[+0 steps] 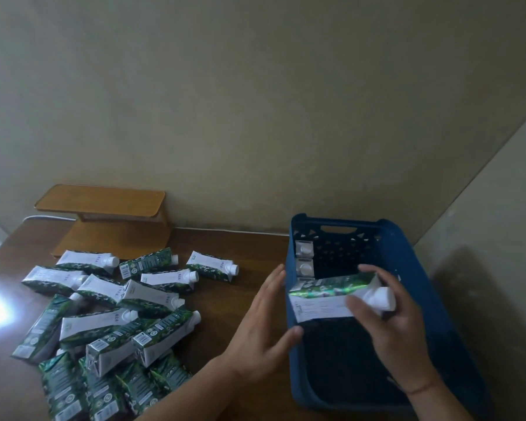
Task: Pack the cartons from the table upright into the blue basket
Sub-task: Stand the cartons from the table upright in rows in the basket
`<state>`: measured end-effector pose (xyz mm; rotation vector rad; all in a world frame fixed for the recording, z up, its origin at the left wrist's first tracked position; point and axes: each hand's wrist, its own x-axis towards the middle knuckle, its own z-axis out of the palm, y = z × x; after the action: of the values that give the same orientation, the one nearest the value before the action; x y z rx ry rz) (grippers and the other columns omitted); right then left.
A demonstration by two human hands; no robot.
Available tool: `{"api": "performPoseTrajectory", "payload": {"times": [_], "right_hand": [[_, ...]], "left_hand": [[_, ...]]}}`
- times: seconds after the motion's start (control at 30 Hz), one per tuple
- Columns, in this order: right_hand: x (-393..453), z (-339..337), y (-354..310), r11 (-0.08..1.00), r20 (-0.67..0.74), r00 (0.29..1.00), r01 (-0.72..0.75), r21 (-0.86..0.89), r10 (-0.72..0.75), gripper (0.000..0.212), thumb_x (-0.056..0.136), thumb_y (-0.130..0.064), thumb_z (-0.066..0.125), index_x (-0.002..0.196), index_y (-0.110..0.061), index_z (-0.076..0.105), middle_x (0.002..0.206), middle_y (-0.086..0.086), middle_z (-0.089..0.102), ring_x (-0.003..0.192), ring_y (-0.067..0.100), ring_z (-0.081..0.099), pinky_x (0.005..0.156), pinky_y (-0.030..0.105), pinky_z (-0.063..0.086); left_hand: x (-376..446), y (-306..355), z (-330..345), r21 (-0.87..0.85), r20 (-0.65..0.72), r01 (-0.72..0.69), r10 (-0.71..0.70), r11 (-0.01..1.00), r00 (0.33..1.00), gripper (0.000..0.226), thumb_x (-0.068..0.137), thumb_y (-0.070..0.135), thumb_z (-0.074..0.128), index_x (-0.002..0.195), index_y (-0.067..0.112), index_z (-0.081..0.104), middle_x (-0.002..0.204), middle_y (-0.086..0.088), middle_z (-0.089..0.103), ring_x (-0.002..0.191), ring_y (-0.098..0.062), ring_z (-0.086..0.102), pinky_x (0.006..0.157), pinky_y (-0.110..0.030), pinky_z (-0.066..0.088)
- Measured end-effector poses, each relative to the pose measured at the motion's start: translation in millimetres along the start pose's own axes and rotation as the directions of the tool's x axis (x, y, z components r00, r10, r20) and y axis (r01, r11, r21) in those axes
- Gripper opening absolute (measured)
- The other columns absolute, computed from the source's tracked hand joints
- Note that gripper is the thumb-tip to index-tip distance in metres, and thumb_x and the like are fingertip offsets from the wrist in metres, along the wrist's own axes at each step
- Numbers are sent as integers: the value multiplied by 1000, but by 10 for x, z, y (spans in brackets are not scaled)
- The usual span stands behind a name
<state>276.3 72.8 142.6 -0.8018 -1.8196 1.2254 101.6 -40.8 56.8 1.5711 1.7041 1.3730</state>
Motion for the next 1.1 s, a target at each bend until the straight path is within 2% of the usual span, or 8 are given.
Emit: {"api": "performPoseTrajectory", "payload": {"times": [0.13, 0.27, 0.5, 0.67, 0.83, 0.9, 0.97, 1.1], "right_hand": [[35, -317, 126, 996, 12, 998, -67, -63, 67, 44, 70, -23, 75, 111, -32, 62, 79, 0, 65, 61, 13, 58, 55, 25, 50], [111, -337, 304, 908, 314, 933, -31, -417, 176, 50, 71, -28, 83, 113, -35, 56, 89, -8, 68, 76, 11, 66, 63, 31, 56], [293, 31, 475, 774, 632, 735, 244, -584, 245, 47, 73, -40, 72, 114, -41, 49, 112, -22, 50, 93, 5, 57, 81, 32, 53], [108, 370, 790, 608, 541, 748, 235, -758, 385, 66, 82, -22, 69, 133, -31, 29, 138, -11, 10, 94, 16, 59, 80, 35, 56], [41, 461, 989, 627, 464, 782, 124, -769, 416, 72, 82, -18, 69, 135, -34, 22, 140, -5, 7, 107, 22, 57, 87, 35, 54], [50, 435, 1007, 622, 491, 769, 158, -767, 410, 72, 80, -18, 70, 134, -34, 24, 140, -5, 9, 105, 20, 56, 86, 34, 55], [67, 399, 992, 601, 525, 735, 202, -774, 429, 79, 76, -25, 75, 136, -34, 23, 141, -5, 11, 99, 17, 55, 82, 31, 55], [173, 352, 790, 515, 559, 701, 311, -799, 443, 80, 70, -40, 74, 137, -33, 31, 138, -11, 21, 111, 13, 46, 85, 28, 51]], "left_hand": [[-45, -157, 198, -129, 154, 307, -287, 943, 946, 77, 86, 74, 49, 151, 52, 12, 153, 28, 32, 139, 6, 34, 114, -41, 38], [-36, -198, 255, -194, 176, 345, -313, 918, 933, 78, 85, 70, 54, 151, 48, 18, 152, 24, 36, 138, 3, 37, 108, -41, 45], [-12, -226, 233, -235, 198, 372, -331, 898, 923, 78, 87, 60, 60, 152, 44, 21, 150, 26, 37, 133, 2, 44, 104, -29, 48], [-43, -200, 270, -302, 197, 401, -355, 865, 914, 82, 85, 64, 60, 153, 43, 20, 152, 23, 36, 134, 5, 41, 109, -33, 45], [-110, -221, 263, -332, 239, 432, -368, 839, 899, 71, 91, 61, 53, 153, 42, 24, 152, 23, 38, 136, 3, 40, 110, -25, 42], [-177, -266, 160, -201, 292, 431, -367, 879, 883, 61, 96, 58, 44, 152, 38, 28, 151, 21, 40, 134, 5, 42, 108, -18, 39], [-274, -413, 13, 114, 379, 363, -378, 925, 845, 57, 98, 49, 44, 152, 35, 30, 154, 13, 40, 139, -1, 38, 116, -29, 34], [-498, -705, -430, 711, 545, -51, -504, 701, 670, 75, 82, 45, 60, 150, 27, 32, 150, -1, 43, 138, -26, 37, 116, -46, 24]]}}
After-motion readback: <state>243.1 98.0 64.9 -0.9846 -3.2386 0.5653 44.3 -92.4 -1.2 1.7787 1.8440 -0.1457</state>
